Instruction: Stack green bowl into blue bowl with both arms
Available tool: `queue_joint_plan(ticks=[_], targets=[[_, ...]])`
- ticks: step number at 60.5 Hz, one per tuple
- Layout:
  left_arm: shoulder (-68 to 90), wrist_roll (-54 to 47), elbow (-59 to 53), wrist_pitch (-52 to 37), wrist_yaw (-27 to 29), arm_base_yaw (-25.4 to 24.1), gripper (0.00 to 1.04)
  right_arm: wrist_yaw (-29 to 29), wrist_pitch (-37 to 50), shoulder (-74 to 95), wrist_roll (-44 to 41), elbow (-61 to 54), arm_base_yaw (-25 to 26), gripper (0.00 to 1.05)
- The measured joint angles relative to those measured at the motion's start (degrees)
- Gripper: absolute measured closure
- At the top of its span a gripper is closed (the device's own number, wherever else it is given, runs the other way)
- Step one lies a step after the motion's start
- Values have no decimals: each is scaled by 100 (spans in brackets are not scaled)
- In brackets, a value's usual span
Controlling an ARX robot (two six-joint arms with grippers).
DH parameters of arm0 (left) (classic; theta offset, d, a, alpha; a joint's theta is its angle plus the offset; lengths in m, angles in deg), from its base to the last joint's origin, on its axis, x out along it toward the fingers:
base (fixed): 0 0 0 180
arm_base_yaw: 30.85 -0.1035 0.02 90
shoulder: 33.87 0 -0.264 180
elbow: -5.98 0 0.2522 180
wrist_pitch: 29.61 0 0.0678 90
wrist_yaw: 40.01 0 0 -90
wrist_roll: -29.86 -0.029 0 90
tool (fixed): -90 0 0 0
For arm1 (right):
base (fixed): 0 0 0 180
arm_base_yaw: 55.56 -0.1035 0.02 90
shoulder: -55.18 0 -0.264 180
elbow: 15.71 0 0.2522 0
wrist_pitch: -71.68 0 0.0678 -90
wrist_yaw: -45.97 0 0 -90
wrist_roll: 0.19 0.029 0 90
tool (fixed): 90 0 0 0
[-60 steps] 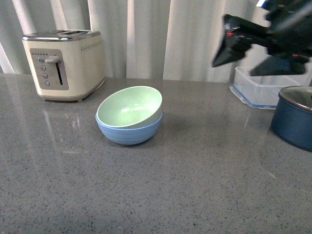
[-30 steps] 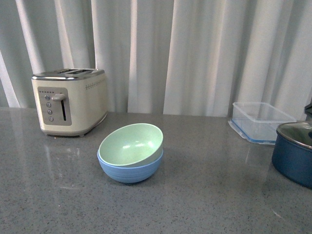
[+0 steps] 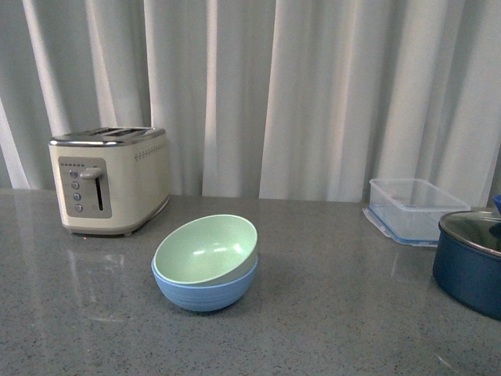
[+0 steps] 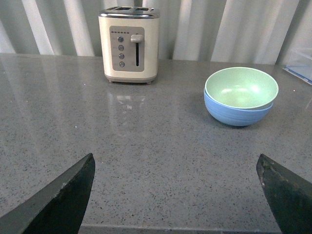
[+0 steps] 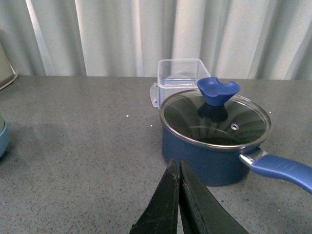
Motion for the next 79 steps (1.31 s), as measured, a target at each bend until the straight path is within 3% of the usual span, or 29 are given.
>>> queue_joint_plan(ticks=[38,43,79], targets=[[0,0,0,0,0,0,7,11,-1049,-2103,0,-1060,0,104],[0,0,0,0,2,0,7,9,-874,-2201,0,-1270,0,104],[0,0,0,0,2,0,7,13,-2844,-4260,0,-1329,0,104]])
